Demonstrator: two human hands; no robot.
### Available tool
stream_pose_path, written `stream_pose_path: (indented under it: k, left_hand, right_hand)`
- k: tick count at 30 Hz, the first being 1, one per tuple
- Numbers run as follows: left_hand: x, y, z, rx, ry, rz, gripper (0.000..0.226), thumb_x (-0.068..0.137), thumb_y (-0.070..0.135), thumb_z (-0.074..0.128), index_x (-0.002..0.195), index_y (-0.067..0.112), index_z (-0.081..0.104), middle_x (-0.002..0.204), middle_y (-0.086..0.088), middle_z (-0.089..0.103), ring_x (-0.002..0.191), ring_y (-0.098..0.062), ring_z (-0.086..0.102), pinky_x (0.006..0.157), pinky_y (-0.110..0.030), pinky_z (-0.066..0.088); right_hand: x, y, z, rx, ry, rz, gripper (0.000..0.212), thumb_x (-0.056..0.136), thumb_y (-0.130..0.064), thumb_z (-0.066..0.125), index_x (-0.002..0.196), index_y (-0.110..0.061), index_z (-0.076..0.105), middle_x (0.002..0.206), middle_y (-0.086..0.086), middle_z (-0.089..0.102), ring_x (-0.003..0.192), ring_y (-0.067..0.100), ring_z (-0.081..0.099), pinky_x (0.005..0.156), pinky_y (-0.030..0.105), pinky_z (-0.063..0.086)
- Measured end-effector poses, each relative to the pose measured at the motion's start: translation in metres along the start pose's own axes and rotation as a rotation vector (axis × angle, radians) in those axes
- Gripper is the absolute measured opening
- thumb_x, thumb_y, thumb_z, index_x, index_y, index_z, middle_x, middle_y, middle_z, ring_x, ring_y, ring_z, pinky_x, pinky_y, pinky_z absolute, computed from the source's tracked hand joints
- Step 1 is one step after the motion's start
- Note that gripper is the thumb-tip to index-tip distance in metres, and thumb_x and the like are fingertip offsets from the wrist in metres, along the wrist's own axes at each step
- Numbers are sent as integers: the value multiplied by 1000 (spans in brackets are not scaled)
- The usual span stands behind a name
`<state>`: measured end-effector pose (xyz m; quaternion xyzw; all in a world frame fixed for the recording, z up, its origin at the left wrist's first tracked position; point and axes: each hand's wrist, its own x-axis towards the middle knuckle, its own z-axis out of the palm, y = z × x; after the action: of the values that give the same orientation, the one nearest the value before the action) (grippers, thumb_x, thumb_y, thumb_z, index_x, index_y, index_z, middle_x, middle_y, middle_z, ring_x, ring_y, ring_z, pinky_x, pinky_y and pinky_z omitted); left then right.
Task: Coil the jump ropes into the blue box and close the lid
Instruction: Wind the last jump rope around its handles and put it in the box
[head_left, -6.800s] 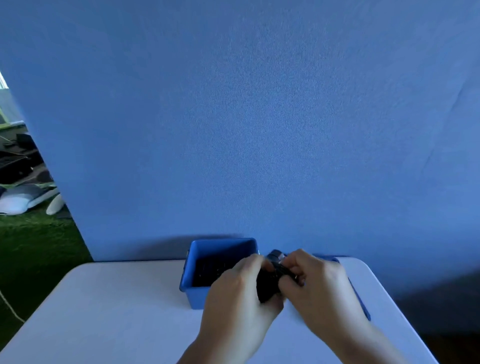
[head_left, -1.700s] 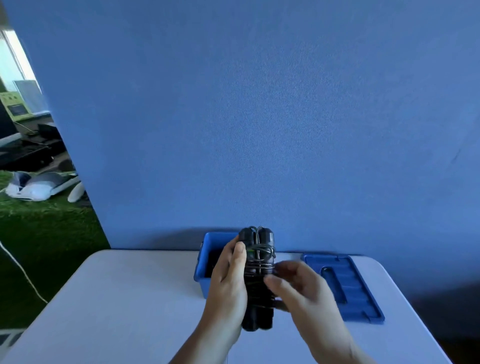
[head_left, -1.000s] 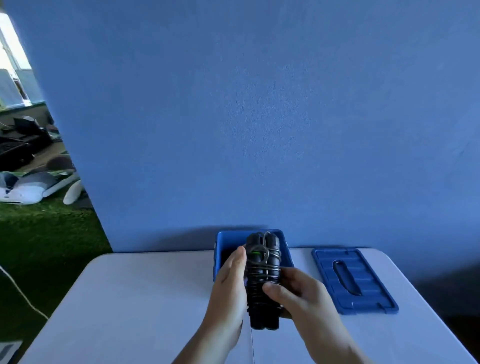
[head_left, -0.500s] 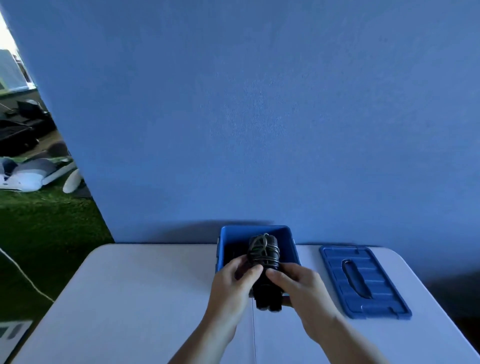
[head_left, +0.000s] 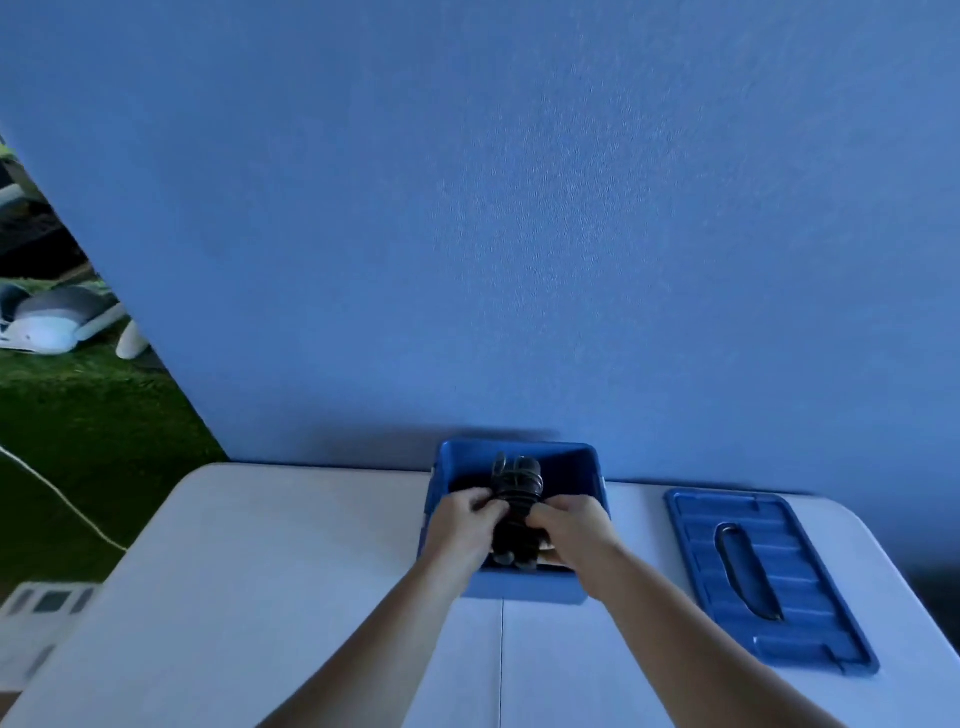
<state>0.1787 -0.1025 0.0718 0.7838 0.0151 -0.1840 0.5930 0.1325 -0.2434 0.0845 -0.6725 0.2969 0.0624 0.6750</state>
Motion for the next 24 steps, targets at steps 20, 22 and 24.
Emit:
stream_pose_path:
  k: [20,22,24]
  left_hand:
    - [56,-21,20,364,-2,-85,12,85,21,73,92,13,79,88,-6,76,83,-22,71,65,-26,50]
    - [57,-21,19,388,-2,-72,14,85,23,73,90,12,78,87,-6,76,82,-23,70,63,-26,46]
    - [56,-19,19,416,0,-62,15,85,25,73,87,11,77,85,-7,76,82,-24,70,64,-29,48]
  right_hand:
    - [49,18,-6,-650,145,-85,18,77,-25,73,83,-9,69,72,3,64,68,22,58,46,21,37]
    - [46,16,-6,-665,150,-87,19,78,-28,73,85,-10,69,76,4,67,70,22,60,46,21,38]
    - [44,15,-6,-684,155,-91,19,78,-30,72,84,-12,69,75,3,66,69,21,60,45,21,36]
